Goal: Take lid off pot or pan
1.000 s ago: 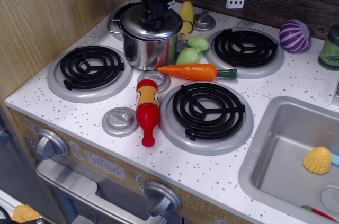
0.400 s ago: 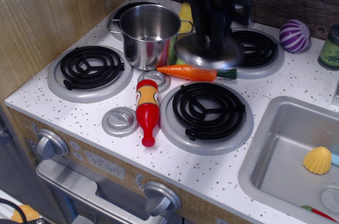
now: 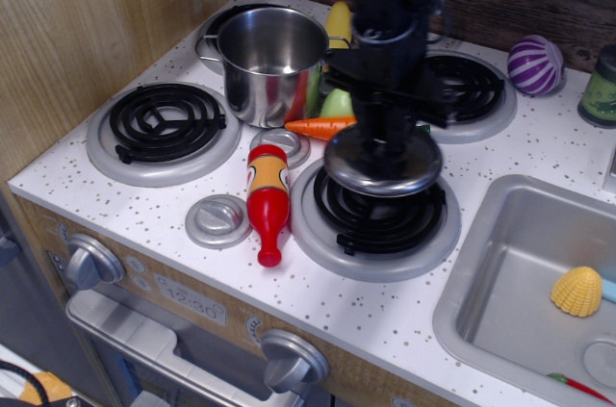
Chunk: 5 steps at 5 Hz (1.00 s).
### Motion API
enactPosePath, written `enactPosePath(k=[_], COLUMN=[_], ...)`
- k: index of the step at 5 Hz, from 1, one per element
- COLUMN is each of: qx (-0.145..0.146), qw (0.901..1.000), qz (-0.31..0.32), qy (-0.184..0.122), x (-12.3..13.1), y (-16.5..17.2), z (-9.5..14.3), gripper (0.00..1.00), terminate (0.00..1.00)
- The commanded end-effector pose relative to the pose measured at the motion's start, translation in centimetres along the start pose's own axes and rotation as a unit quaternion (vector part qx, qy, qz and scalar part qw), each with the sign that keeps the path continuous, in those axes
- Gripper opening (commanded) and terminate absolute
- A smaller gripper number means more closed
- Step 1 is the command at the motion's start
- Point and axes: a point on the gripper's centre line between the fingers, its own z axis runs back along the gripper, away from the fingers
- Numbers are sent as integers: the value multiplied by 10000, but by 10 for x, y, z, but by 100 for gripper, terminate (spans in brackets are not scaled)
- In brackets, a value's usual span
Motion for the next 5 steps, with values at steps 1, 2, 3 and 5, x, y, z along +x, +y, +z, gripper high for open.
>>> enactPosePath(k=[1, 2, 3, 5], qx=[174, -38, -38, -38], qw=[9979, 9985, 9985, 9985], qz=[-562, -351, -351, -351], qy=[-260, -408, -408, -408], x=[0, 3, 3, 3], y=[18, 17, 17, 17], z=[-6, -7, -7, -7], gripper=[0, 100, 100, 100], terminate=[0, 0, 0, 100])
